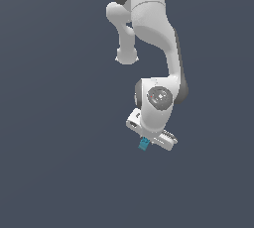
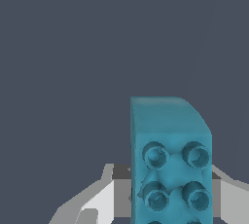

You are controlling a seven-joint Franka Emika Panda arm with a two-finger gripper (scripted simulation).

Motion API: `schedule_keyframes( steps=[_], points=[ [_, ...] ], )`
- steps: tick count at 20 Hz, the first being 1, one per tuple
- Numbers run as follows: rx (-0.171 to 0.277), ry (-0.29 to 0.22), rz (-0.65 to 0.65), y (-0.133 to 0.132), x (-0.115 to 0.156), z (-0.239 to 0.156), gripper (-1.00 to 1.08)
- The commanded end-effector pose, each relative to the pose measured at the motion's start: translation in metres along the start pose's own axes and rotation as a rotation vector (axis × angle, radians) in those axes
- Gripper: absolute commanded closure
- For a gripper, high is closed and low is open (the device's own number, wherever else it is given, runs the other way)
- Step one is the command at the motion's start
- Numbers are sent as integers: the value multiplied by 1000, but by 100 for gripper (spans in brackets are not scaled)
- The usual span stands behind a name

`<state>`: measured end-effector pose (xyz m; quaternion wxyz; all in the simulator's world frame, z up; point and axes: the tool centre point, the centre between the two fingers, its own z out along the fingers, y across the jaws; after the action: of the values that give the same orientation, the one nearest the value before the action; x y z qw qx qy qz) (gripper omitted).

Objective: Pick up the object and move it to a goal position.

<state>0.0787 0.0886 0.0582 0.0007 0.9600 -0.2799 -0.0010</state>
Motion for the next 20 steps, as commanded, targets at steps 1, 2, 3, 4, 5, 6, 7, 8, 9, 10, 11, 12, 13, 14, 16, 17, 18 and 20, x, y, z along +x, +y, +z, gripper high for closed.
schedule_keyframes(
  steps=[1, 2, 3, 4, 5, 6, 7, 8, 9, 10, 11, 12, 13, 14, 16, 17, 18, 20],
  points=[
    [1, 1, -1, -15, -3, -17, 108],
    [1, 1, -1, -22, -5, -23, 108],
    [1, 1, -1, -28, -6, -30, 108],
    [1, 1, -1, -35, -7, -37, 108],
    [1, 1, -1, -41, -9, -44, 108],
    [1, 1, -1, -48, -10, -51, 108],
    [1, 2, 0, -55, -11, -58, 108],
    [1, 2, 0, -61, -13, -65, 108],
    [1, 2, 0, -68, -14, -72, 108],
    [1, 2, 0, -75, -15, -78, 108],
    [1, 2, 0, -81, -16, -85, 108],
    [1, 2, 0, -87, -17, -91, 108],
    [1, 2, 0, -92, -18, -96, 108],
    [1, 2, 0, -97, -19, -101, 108],
    [1, 2, 0, -105, -20, -109, 108],
    [1, 2, 0, -109, -21, -113, 108],
    [2, 2, 0, -112, -21, -116, 108],
    [2, 2, 0, -117, -22, -121, 108]
  ],
)
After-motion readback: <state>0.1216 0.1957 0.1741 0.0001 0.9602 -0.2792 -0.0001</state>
